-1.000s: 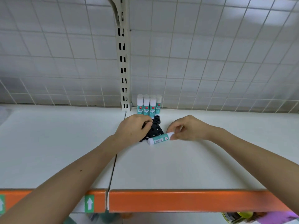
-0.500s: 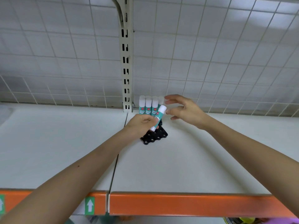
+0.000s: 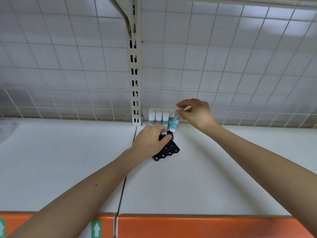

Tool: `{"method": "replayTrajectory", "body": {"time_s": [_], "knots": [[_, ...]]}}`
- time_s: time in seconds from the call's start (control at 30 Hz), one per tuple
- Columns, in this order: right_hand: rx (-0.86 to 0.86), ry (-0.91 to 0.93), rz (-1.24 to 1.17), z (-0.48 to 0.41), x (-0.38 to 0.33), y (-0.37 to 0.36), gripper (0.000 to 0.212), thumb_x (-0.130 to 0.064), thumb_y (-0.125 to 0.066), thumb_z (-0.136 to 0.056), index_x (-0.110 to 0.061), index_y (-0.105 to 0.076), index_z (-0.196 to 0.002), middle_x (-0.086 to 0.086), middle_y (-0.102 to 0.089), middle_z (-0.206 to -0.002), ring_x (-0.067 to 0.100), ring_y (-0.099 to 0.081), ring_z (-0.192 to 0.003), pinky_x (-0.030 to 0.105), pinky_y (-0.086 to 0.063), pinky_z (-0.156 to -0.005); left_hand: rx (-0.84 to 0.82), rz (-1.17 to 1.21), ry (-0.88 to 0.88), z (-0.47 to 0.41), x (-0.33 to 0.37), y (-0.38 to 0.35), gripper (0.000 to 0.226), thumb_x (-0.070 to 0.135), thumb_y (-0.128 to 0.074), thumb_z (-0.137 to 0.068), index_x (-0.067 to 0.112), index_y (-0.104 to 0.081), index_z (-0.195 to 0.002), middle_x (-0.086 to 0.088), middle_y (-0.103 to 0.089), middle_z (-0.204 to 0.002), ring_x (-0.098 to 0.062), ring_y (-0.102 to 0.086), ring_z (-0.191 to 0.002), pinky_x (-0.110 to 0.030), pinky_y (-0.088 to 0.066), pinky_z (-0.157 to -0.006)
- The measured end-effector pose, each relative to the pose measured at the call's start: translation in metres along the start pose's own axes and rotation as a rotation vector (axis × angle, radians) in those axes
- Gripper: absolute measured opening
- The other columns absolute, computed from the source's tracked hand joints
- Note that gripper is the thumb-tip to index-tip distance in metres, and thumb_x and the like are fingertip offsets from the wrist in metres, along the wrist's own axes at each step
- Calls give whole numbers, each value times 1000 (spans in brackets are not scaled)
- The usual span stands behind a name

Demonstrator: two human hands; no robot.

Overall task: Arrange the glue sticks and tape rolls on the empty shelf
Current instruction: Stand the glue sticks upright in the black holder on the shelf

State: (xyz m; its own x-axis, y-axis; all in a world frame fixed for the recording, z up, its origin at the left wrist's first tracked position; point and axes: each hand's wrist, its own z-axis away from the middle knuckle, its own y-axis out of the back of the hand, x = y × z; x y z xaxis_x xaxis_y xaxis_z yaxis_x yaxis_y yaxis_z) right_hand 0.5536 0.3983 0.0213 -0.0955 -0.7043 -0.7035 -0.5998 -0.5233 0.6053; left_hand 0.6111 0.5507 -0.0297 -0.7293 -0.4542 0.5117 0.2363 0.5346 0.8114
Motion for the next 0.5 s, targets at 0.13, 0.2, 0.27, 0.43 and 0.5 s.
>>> {"method": "replayTrajectory", "body": {"time_s": [0.13, 0.2, 0.27, 0.43, 0.5], "knots": [[-3, 66, 100, 2, 4, -12, 29, -16, -66, -80, -8, -61, -107, 7, -58, -100, 23, -61, -84, 25, -47, -72, -109, -218, -90, 7, -7, -4, 29, 37, -45, -91, 19, -63, -105, 4, -63, -107, -16, -53, -99, -32, -47, -79], [-6, 94, 138, 2, 5, -19, 23, -14, -65, -81, -5, -62, -102, 11, -60, -101, 26, -62, -86, 28, -45, -74, -99, -212, -91, 7, -9, -5, 29, 37, -46, -91, 21, -63, -108, 5, -63, -109, -15, -52, -102, -31, -47, -81], [-16, 101, 170, 1, 5, -24, 20, -14, -64, -82, -3, -63, -99, 12, -60, -102, 25, -61, -86, 23, -40, -70, -104, -203, -85, 6, -11, -7, 30, 37, -47, -91, 22, -61, -112, 4, -63, -113, -15, -51, -104, -29, -46, -83], [-36, 95, 121, -1, 7, -32, 19, -13, -63, -84, 1, -65, -97, 13, -53, -105, 19, -56, -79, 17, -40, -70, -103, -183, -73, 8, -12, -8, 31, 35, -47, -91, 23, -59, -116, 6, -62, -116, -15, -50, -107, -26, -41, -85], [-41, 109, 129, 1, 9, -34, 20, -13, -60, -86, 2, -64, -99, 13, -52, -106, 16, -52, -78, 18, -40, -71, -99, -174, -75, 8, -13, -8, 30, 35, -46, -91, 23, -59, -116, 6, -62, -116, -15, -49, -107, -26, -40, -85]]}}
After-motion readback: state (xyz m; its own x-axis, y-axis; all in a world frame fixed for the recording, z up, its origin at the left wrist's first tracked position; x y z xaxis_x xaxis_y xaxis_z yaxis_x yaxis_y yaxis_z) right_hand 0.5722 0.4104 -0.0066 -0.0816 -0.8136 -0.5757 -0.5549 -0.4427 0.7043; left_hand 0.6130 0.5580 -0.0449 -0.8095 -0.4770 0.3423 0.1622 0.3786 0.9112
